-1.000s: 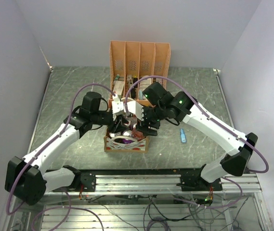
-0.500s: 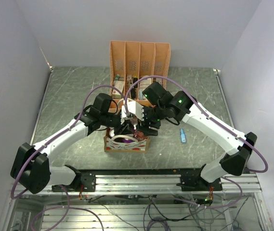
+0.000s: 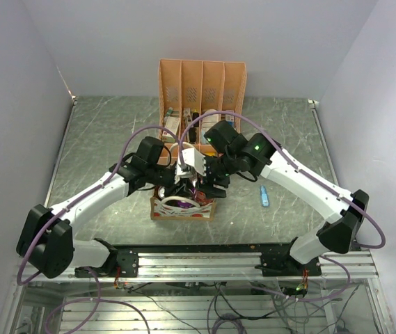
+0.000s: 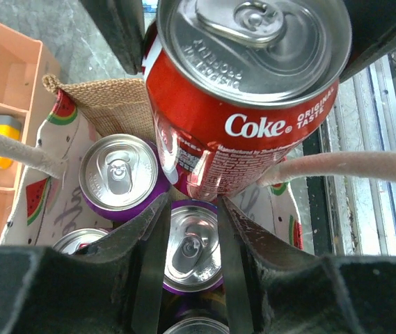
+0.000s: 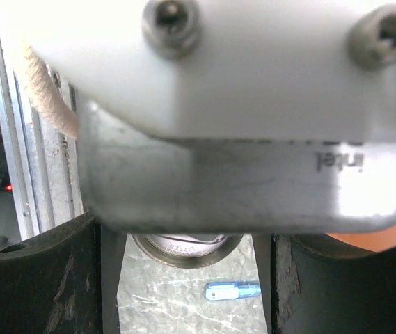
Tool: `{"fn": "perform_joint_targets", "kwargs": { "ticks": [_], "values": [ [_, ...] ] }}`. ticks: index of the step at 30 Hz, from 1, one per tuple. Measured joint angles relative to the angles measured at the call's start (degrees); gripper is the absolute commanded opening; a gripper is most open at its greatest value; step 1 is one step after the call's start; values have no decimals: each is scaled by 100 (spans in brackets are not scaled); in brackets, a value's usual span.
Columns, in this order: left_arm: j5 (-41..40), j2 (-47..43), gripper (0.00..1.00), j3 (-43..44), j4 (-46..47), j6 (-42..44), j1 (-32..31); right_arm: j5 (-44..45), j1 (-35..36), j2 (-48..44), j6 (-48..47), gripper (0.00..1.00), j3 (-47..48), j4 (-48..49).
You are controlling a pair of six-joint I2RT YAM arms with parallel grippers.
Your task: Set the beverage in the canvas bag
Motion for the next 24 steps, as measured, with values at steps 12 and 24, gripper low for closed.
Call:
{"fn": "perform_joint_targets", "kwargs": {
  "ticks": [12, 24],
  "values": [
    [90, 0, 48, -149, -308, 507, 0, -223, 11, 61, 7, 13, -295, 262],
    [9, -293, 54, -345, -557, 632, 133, -236, 92, 57, -11, 12, -518, 605]
  ]
}}
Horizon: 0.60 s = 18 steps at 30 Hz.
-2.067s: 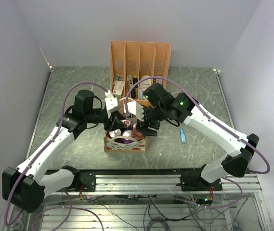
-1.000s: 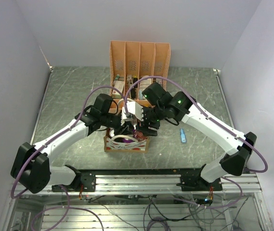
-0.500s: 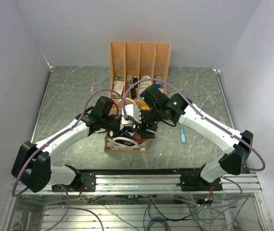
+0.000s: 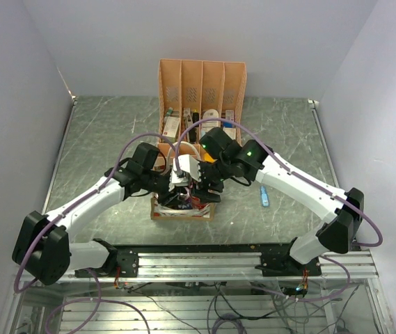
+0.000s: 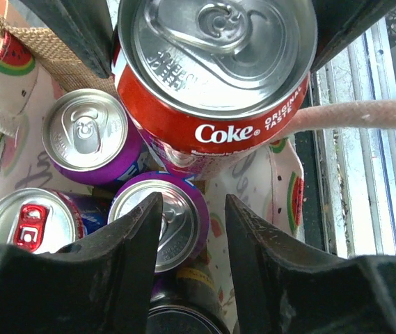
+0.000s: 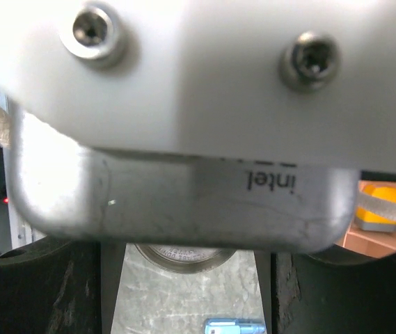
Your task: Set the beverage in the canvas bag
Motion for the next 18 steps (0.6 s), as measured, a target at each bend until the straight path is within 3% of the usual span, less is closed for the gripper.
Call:
{"fn": "perform_joint_targets", "kwargs": {
  "ticks": [9, 18],
  "values": [
    [-55, -258, 57, -4, -365, 133, 136, 15, 57, -15, -101, 8, -61, 234],
    [-96, -409, 54, -2, -610, 330, 166, 278, 175, -92, -155, 4, -59, 229]
  ]
}}
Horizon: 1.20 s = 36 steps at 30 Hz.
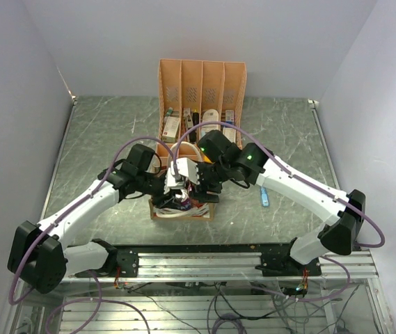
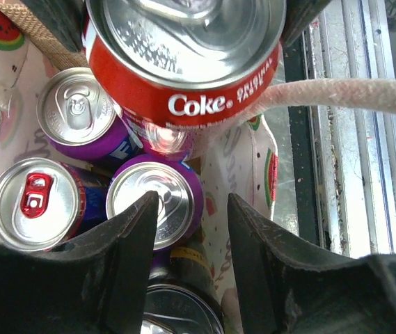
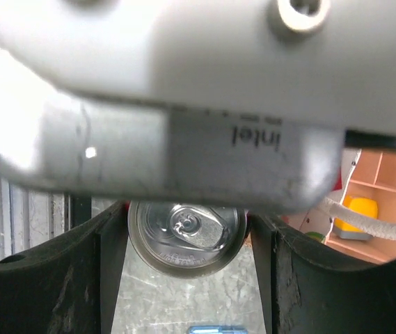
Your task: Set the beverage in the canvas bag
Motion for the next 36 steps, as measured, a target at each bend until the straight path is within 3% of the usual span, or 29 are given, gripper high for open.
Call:
{"fn": "perform_joint_targets", "kwargs": {
  "ticks": [7, 15, 22, 36],
  "values": [
    [28, -214, 54, 136, -509, 367, 72, 170, -125, -223, 155, 3, -48, 2],
    [192, -562, 55, 1145, -649, 708, 81, 293, -358, -385, 404, 3, -337, -205],
    [177, -656, 56, 1128, -789, 859, 120, 240, -409, -179, 422, 3, -422, -243],
    [-116, -1370, 62, 833, -1641, 1469, 393, 48, -417, 302, 468, 17, -385, -114]
  ]
}}
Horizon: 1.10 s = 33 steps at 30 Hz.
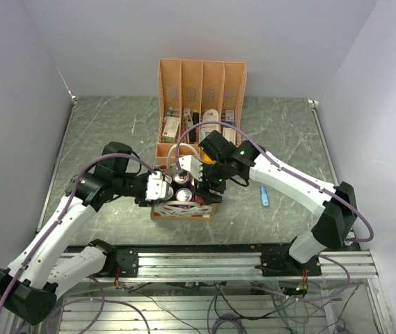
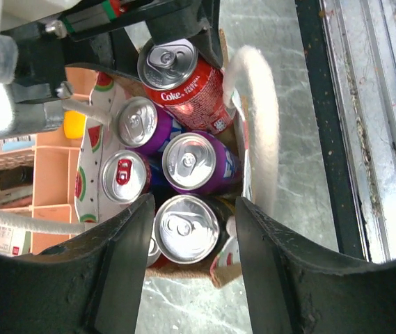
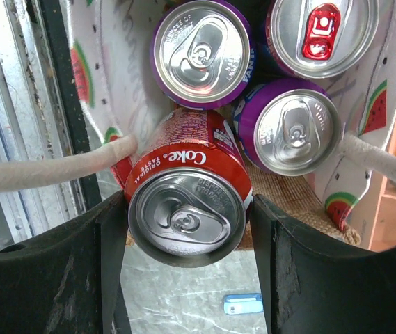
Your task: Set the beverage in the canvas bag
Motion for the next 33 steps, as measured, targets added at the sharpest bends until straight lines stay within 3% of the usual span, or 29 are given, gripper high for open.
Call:
{"fn": "perform_joint_targets", "kwargs": {
  "ticks": [8, 18, 33],
  "values": [
    [-295, -173, 63, 83, -789, 404, 87, -140, 11, 131, 9, 23, -7, 94],
    [-1010, -627, 64, 289, -988, 402, 236, -282, 13, 164, -168, 41, -92, 197],
    [-1075, -946, 64, -59, -741, 247, 566, -280, 17, 317, -286, 45, -404, 505]
  ]
}}
